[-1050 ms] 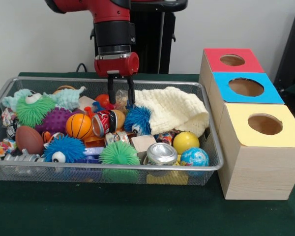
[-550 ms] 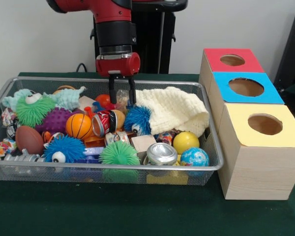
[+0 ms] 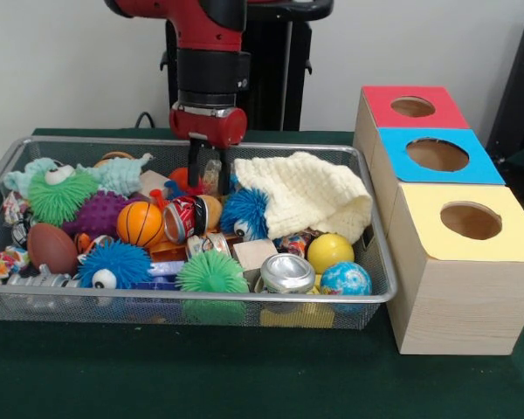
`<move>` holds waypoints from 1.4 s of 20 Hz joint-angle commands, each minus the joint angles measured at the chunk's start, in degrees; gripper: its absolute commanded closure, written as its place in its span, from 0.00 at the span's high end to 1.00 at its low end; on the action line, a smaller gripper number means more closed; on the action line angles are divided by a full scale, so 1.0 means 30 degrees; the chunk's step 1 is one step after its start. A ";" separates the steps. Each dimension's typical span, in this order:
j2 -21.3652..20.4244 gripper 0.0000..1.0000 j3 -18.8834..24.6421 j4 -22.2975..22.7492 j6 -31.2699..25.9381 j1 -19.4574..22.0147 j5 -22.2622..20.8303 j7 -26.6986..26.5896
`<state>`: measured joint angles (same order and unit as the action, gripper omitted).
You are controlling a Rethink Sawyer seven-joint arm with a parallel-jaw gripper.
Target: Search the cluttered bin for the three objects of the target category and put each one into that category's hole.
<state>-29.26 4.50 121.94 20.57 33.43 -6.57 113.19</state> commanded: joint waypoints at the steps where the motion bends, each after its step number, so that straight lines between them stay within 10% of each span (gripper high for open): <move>1: 0.0453 1.00 -0.1790 -0.1095 0.0699 -0.1223 0.3866 0.5021; 28: -0.0027 1.00 -0.1474 0.0000 0.0862 -0.2934 0.6823 0.5466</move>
<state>-29.22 -1.39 122.71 20.58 26.52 8.89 113.19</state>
